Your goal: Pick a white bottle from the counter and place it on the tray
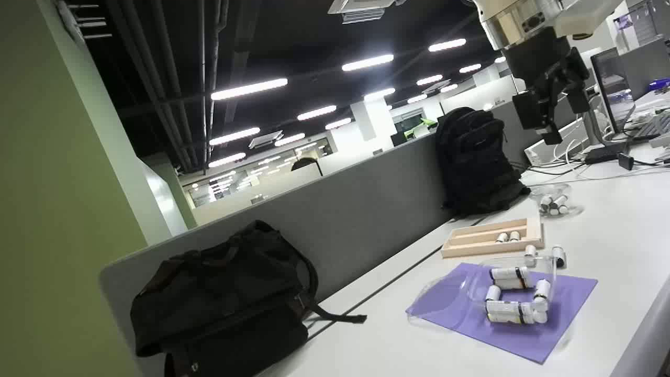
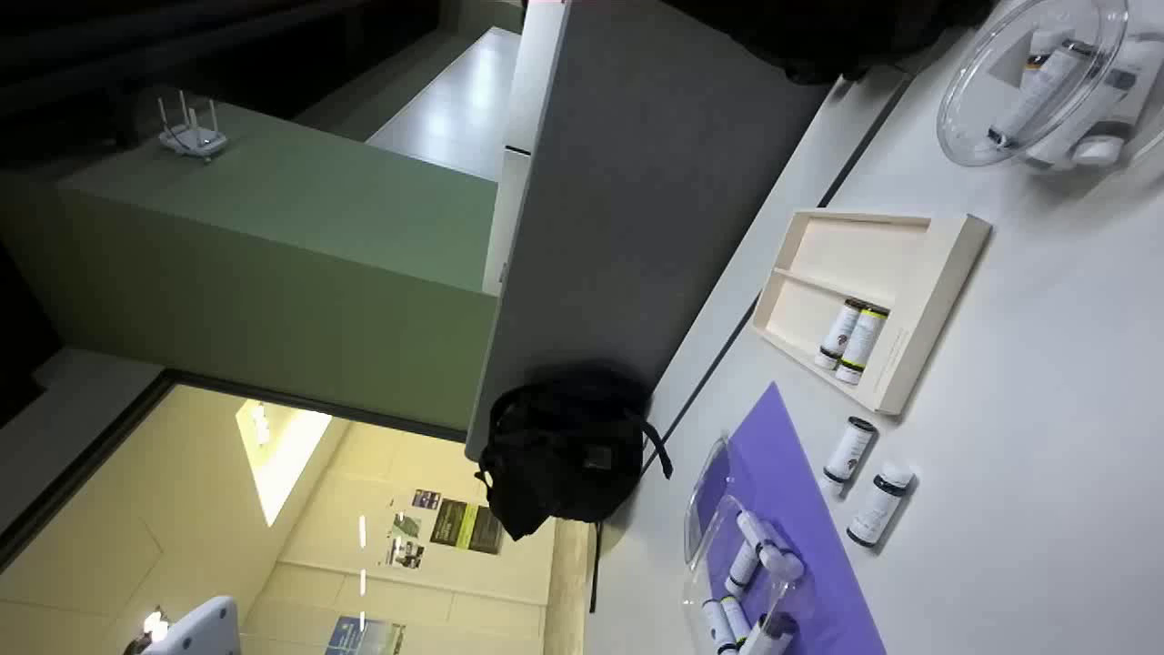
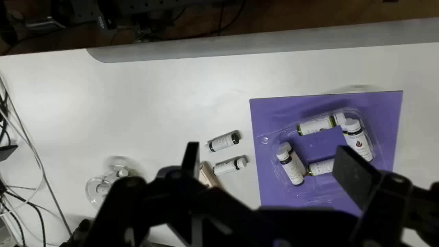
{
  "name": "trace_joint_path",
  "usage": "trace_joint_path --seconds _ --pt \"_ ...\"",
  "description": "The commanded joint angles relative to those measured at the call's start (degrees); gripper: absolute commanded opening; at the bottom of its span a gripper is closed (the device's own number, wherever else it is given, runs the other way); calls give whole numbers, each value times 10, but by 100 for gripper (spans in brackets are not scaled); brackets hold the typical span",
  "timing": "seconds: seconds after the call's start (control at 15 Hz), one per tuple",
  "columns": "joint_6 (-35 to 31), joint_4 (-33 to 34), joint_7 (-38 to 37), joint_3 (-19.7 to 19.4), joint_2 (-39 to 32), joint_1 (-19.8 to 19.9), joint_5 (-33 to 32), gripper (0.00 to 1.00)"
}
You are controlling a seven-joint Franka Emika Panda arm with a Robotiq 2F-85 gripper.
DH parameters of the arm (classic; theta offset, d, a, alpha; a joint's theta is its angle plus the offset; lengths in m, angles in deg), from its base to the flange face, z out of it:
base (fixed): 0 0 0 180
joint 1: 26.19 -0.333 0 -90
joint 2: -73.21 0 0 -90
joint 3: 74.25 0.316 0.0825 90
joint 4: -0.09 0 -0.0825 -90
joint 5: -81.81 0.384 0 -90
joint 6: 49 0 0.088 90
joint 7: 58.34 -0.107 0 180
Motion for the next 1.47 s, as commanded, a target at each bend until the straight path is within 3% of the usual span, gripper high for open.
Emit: trace_joint_path --seconds 0.0,0.47,0.8,1.27,1.33,1.4 --pt "2 1 -7 -9 -3 -9 -8 100" --pt "2 1 -7 -9 -6 -9 -8 100" --pt "-116 1 -55 -62 -60 98 -18 100" --pt "-349 0 -140 -86 -237 238 -36 100" --pt "-358 0 -162 -84 -261 248 -37 100" --pt "-325 0 -116 -100 -215 219 -39 100"
